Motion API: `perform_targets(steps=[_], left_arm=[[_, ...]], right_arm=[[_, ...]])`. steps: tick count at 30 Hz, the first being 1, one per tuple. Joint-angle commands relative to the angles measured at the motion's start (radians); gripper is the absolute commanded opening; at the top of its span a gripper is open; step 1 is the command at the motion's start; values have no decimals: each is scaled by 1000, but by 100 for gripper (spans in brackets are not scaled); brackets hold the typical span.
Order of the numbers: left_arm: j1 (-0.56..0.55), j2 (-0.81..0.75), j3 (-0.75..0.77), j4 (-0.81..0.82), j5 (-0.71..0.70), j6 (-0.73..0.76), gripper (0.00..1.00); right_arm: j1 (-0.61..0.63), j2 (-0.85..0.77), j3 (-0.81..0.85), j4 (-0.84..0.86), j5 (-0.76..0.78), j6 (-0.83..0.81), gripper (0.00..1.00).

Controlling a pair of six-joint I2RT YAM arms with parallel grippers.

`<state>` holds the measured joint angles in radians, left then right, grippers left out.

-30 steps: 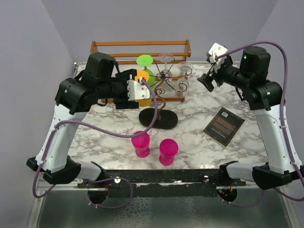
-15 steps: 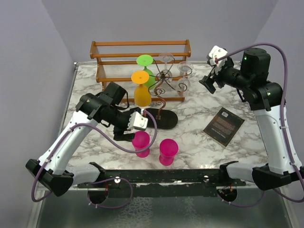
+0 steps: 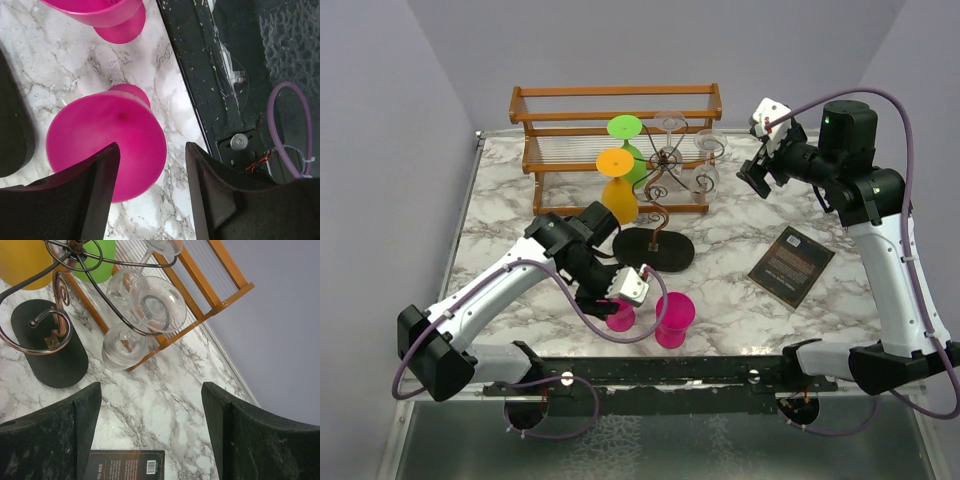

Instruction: Place the wine glass upside down on the wine glass rack

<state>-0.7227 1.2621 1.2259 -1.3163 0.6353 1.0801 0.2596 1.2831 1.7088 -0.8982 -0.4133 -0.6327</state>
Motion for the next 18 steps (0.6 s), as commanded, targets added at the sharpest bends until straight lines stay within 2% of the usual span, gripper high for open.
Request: perform_targets(steps=[1, 10, 15, 18], left_arm=[[-40, 23, -54, 56, -45, 12, 54], [-80, 43, -70, 7, -67, 12, 24], [-80, 15, -55, -40, -33, -3, 3], [-57, -19, -42, -63, -31, -16, 0]], right_arm=[[-8, 2, -7, -8, -20, -8, 80], [-8, 6, -17, -2, 1, -20, 80], [-9, 22, -12, 1, 13, -27, 80], [-9, 37, -1, -3, 24, -28, 80]])
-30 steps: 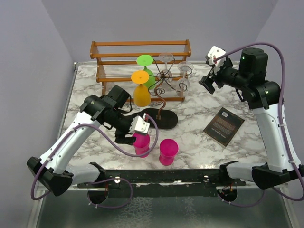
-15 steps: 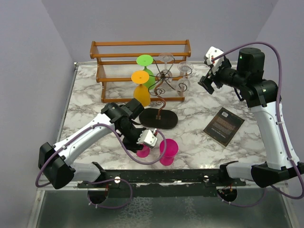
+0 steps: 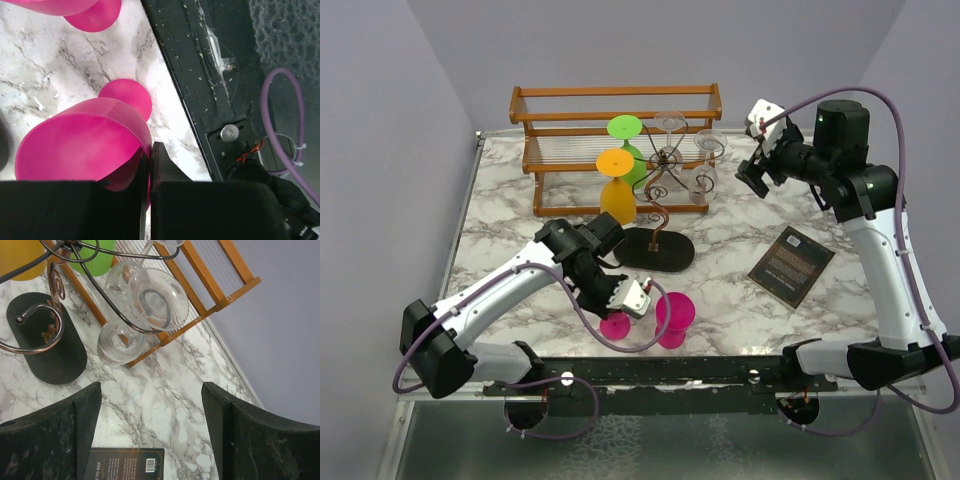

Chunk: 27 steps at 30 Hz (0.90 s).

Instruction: Place the wine glass upside down on the wine glass rack

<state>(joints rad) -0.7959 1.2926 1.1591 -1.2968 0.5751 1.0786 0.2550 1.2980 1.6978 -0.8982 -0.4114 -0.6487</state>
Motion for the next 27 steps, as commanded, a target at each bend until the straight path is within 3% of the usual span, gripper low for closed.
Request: perform_targets(steps=[1, 6, 10, 18, 27], left_arm=[[35, -63, 30, -83, 26, -27, 0], [189, -137, 58, -76, -46, -123, 0], [354, -191, 101, -34, -226, -245, 0], [636, -149, 425, 122, -475, -377, 0], [696, -13, 753, 350, -555, -605, 0]], right_arm=[[-4, 27, 15, -6, 26, -12, 80], [-4, 50, 52, -18, 32, -7, 80], [-6, 70, 109, -25, 55, 21, 80], [-23, 101, 197, 28, 132, 151, 80], [-23, 136, 251, 109, 267, 280, 80]])
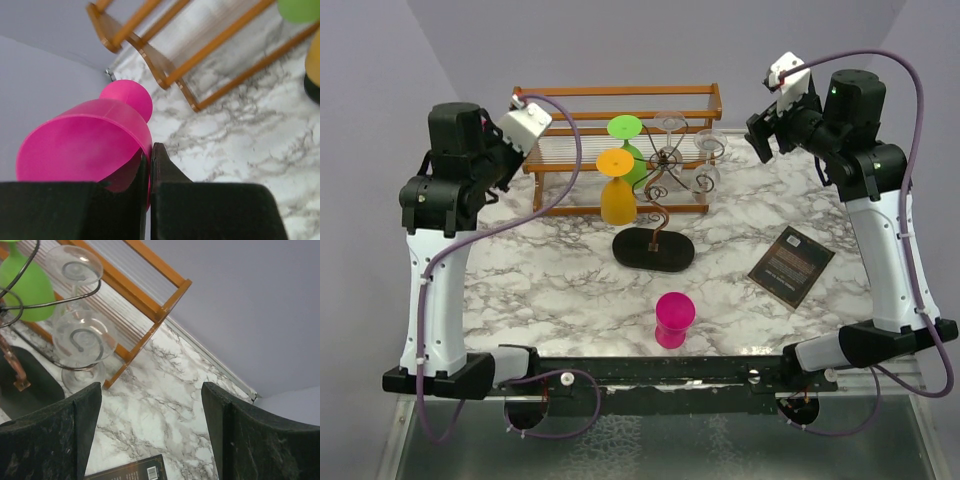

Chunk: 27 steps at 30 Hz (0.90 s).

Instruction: Place the wine glass upside down on the wine glass rack

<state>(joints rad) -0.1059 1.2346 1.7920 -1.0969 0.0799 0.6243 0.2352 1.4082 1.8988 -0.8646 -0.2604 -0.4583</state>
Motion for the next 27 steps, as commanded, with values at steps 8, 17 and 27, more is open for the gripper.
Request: perform_targets(steps=[8, 17, 27], left_arm=[[6, 105, 228, 439, 26, -406, 0], [6, 265, 400, 680, 460, -904, 0], [-28, 398, 360, 1113, 709, -1405, 0]], right_arm=[[-4, 51, 60, 153, 230, 178, 80], [-5, 42, 26, 187, 176, 249, 79], [-5, -15, 15, 250, -150, 233, 75]])
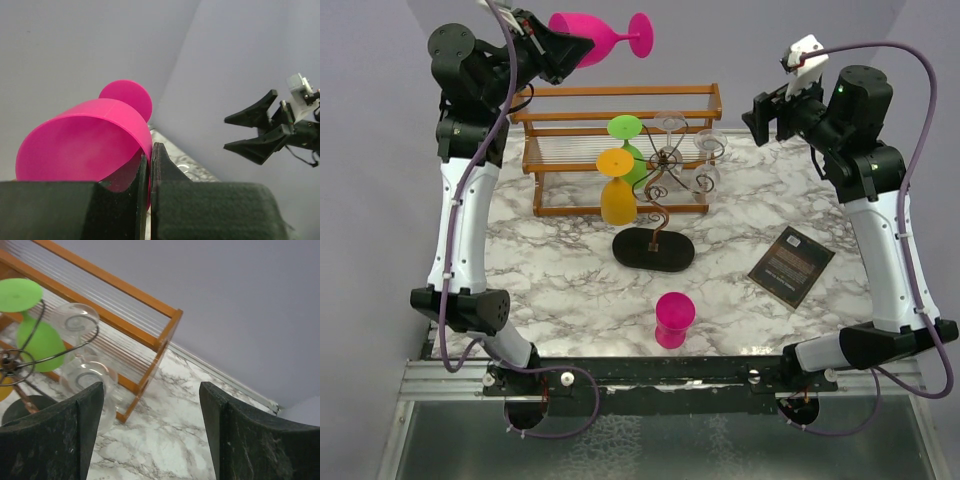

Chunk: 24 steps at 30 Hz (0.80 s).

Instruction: Place the wine glass upside down on the wine glass rack

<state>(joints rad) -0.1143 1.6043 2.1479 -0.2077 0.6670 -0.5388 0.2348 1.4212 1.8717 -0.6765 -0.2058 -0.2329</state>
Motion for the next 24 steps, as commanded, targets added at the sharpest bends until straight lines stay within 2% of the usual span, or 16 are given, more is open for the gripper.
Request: perform_targets(steps=[1, 4, 10, 15, 24], left_arm=[[-30, 39, 4, 240, 122, -262, 0], [-66, 61, 2, 273, 132, -297, 0], [-157, 86, 0, 284, 135, -276, 0], [-209, 86, 1, 267, 123, -223, 0], [-249, 117, 0, 238, 119, -167, 0]], right_arm=[[-5, -15, 63, 60, -243, 18, 74], [-3, 18, 104, 96, -337, 66, 73], [-2, 80, 142, 201, -408, 203, 72], [3, 112, 156, 246, -381, 299, 65], [4, 133, 146, 265, -343, 350, 47]])
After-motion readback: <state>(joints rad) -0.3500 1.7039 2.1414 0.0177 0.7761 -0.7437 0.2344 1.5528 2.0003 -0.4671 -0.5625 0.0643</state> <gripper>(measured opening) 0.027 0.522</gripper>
